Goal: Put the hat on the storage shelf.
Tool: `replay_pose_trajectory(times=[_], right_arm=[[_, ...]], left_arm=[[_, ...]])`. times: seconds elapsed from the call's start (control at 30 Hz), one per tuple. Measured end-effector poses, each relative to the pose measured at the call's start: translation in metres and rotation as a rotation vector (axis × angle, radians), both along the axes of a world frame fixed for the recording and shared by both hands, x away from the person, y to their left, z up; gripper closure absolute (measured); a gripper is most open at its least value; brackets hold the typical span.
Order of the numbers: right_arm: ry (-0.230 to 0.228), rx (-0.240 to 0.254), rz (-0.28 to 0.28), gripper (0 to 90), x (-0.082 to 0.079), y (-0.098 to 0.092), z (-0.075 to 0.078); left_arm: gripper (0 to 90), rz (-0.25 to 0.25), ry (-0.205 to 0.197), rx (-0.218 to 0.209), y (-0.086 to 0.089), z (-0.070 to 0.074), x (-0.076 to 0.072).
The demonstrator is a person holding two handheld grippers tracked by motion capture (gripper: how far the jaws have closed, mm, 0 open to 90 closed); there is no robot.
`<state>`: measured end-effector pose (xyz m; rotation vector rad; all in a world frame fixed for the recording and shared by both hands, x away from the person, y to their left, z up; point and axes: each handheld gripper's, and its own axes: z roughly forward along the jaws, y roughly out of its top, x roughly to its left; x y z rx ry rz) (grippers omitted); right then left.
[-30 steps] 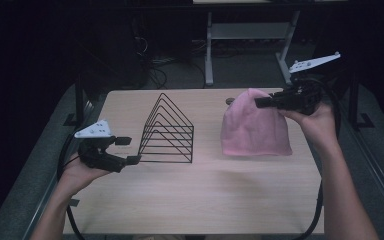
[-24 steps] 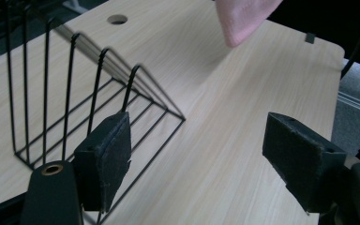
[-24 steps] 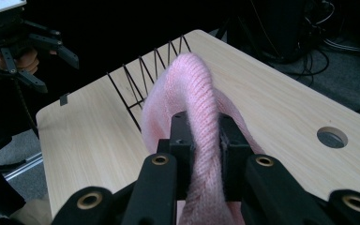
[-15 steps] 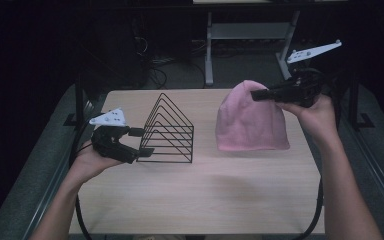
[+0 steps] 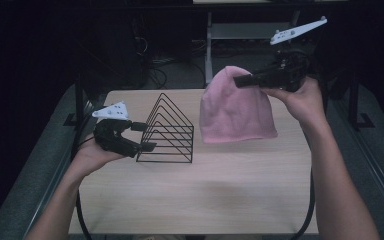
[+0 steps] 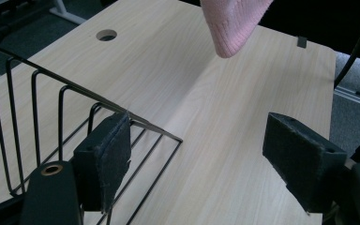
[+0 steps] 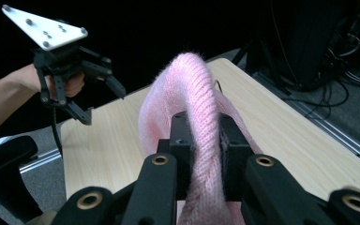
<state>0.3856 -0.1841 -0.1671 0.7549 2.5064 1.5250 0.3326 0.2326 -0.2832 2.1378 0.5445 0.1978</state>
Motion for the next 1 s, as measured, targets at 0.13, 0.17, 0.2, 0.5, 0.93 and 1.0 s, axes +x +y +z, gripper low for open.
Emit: replay_pose_trajectory(times=[0.13,0.17,0.2,0.5,0.93,1.0], right_arm=[[-0.014,0.001,0.034,79.1,0.003,0.020,0.011],[-0.016,0.002,0.044,79.1,0.003,0.024,0.013],[-0.016,0.002,0.044,79.1,0.003,0.024,0.013],[-0.046,0.003,0.116,79.0,0.009,0.066,0.027],[-0.053,0.002,0.177,79.0,0.014,0.104,0.033],[-0.053,0.007,0.183,79.0,0.015,0.109,0.034]], left_arm=[[23.8,0.003,0.005,-0.010,0.003,0.001,0.003],[23.8,0.003,0.005,-0.009,0.004,0.002,0.003],[23.8,0.003,0.005,-0.009,0.004,0.002,0.003],[24.7,-0.007,0.011,-0.016,0.006,0.007,0.006],[31.1,-0.045,0.067,-0.051,0.009,0.007,0.016],[35.0,-0.046,0.071,-0.052,0.009,0.006,0.017]])
